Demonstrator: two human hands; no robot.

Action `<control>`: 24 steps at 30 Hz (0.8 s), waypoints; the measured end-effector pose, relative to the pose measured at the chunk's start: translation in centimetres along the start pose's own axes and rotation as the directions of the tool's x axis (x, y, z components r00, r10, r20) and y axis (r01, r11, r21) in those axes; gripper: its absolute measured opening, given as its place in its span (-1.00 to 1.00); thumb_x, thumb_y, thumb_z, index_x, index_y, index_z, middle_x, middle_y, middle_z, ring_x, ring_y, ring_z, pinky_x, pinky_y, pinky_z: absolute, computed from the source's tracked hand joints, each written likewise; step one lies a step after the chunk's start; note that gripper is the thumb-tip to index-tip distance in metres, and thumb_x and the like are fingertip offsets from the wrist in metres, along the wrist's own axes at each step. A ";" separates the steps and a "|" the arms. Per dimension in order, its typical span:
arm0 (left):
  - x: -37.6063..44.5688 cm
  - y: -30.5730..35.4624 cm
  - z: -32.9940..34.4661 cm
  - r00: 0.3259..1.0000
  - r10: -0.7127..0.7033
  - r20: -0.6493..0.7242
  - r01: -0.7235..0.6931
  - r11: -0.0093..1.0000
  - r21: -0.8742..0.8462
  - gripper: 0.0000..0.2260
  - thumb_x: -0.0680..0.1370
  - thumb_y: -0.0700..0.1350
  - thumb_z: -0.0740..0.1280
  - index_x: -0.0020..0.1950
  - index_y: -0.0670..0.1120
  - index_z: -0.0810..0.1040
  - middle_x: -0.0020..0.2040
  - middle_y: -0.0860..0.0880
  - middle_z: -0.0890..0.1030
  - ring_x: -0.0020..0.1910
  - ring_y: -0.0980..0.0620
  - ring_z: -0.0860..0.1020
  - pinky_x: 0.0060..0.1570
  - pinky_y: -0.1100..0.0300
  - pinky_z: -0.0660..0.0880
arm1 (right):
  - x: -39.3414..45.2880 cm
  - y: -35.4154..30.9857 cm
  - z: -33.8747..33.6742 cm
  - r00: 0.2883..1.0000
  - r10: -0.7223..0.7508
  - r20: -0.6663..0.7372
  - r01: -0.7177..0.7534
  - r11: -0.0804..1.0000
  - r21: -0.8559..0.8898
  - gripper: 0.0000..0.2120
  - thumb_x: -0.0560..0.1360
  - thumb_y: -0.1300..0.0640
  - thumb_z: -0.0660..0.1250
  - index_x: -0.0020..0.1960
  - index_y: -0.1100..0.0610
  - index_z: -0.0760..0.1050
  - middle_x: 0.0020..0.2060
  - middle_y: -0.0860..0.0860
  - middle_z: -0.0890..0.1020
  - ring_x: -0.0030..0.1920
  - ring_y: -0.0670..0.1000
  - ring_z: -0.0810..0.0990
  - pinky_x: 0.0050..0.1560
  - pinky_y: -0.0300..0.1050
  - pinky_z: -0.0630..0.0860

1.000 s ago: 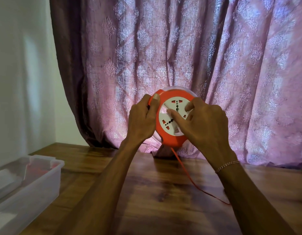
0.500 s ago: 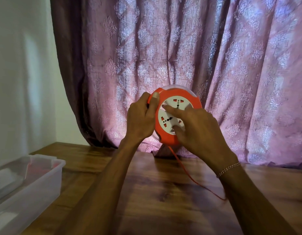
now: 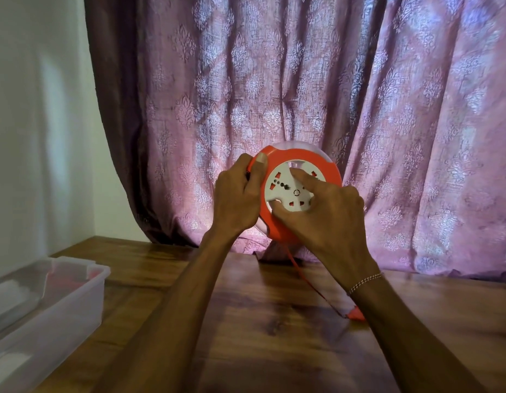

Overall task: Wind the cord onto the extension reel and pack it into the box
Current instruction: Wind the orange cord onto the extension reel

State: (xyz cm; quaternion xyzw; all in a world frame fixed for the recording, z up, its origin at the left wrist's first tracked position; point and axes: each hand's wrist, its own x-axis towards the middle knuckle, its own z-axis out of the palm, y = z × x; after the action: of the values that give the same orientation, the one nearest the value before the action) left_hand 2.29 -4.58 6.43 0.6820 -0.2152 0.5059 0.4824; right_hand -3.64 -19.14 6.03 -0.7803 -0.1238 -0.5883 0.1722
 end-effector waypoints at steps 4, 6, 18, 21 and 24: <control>-0.1 0.4 0.2 1.000 -0.014 -0.004 0.013 1.000 -0.004 -0.57 0.68 0.18 0.12 -0.23 -0.09 0.41 -0.41 -0.04 0.50 -0.37 -0.11 0.50 -0.27 -0.18 0.48 | 0.4 0.1 0.4 0.991 0.123 -0.053 -0.117 0.988 0.096 -0.40 0.39 -0.38 0.32 0.21 0.05 0.59 -0.04 0.08 0.72 -0.10 0.17 0.68 -0.04 -0.05 0.56; -0.1 0.4 0.2 1.000 -0.016 0.005 0.016 1.000 -0.005 -0.55 0.68 0.19 0.12 -0.20 -0.13 0.43 -0.39 -0.07 0.53 -0.35 -0.15 0.54 -0.26 -0.20 0.50 | 0.4 0.1 0.2 0.993 0.117 -0.030 -0.114 0.989 0.091 -0.40 0.41 -0.38 0.31 0.21 0.07 0.58 -0.02 0.09 0.72 -0.09 0.19 0.68 -0.05 -0.03 0.56; 0.3 -0.4 -0.6 0.999 -0.034 -0.001 0.034 0.998 -0.055 -0.47 0.63 0.28 0.09 -0.17 -0.16 0.46 -0.36 -0.07 0.56 -0.35 -0.05 0.56 -0.29 -0.12 0.52 | 1.5 1.1 -2.4 0.841 -0.216 0.497 0.222 0.974 0.047 -0.54 0.50 0.16 0.30 0.35 -0.16 0.45 0.36 0.14 0.35 0.41 0.16 0.27 0.21 0.17 0.47; 0.3 -0.3 -0.5 1.000 -0.028 0.011 0.028 0.999 -0.034 -0.49 0.63 0.30 0.09 -0.19 -0.11 0.46 -0.36 -0.01 0.57 -0.37 0.07 0.56 -0.33 -0.02 0.53 | 1.2 0.8 -2.1 0.821 -0.192 0.538 0.245 0.969 -0.029 -0.47 0.49 0.14 0.30 0.41 -0.23 0.38 0.40 0.16 0.31 0.43 0.18 0.29 0.22 0.13 0.47; 0.1 -0.3 -0.4 1.000 -0.017 0.014 0.017 0.999 -0.028 -0.50 0.63 0.30 0.10 -0.20 -0.10 0.45 -0.37 0.02 0.57 -0.38 0.09 0.56 -0.34 0.04 0.52 | 1.0 0.6 -2.0 0.876 -0.207 0.435 0.282 0.952 -0.116 -0.46 0.45 0.07 0.30 0.37 -0.30 0.39 0.26 0.12 0.44 0.31 0.15 0.43 0.07 0.06 0.52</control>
State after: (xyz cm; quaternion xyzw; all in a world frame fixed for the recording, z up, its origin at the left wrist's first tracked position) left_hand 2.35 -4.05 6.43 0.6803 -0.2199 0.4939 0.4949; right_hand -4.86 -20.50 7.37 -0.8781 -0.2031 -0.4331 -0.0039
